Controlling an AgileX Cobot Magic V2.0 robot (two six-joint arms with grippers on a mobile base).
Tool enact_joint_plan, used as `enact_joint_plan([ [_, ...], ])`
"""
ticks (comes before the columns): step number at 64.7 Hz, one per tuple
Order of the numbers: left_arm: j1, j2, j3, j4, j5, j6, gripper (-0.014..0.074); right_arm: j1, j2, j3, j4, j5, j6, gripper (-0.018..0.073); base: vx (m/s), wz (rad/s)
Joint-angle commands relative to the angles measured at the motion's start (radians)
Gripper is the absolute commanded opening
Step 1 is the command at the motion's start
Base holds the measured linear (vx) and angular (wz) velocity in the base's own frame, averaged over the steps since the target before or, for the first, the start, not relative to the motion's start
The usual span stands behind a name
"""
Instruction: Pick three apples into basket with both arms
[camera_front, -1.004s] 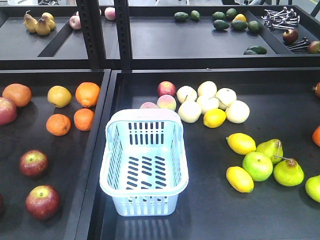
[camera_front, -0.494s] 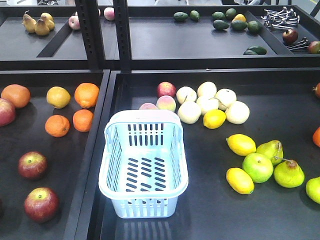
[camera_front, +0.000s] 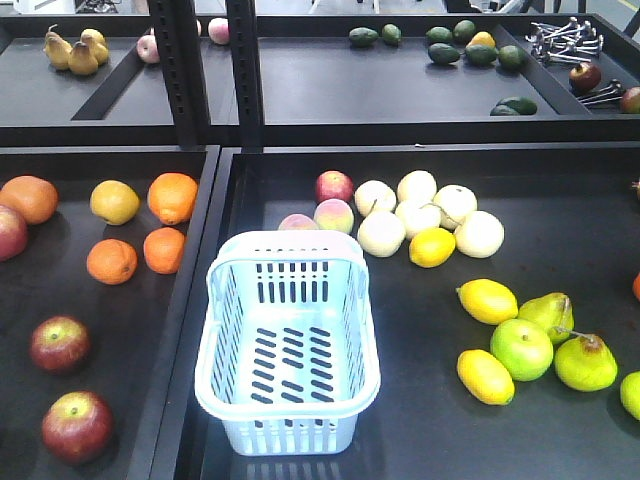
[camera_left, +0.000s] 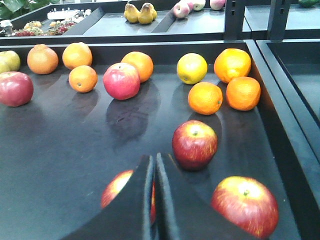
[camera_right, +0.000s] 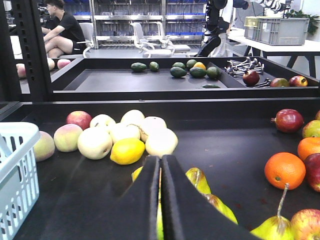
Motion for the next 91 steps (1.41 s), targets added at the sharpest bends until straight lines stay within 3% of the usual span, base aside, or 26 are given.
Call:
enact_joint_plan([
  [1, -0.009, -0.018, 0.010, 0.002, -0.062, -0.002, -0.0007, -0.002, -0.003, 0.012, -0.008, -0.073, -0.006, -0.0008, 0.06, -0.03],
  [91, -0.009, -0.018, 0.010, 0.002, -0.062, -0.002, -0.0007, -0.002, -0.003, 0.012, -0.008, -0.073, -0.006, -0.0008, 0.02, -0.01],
])
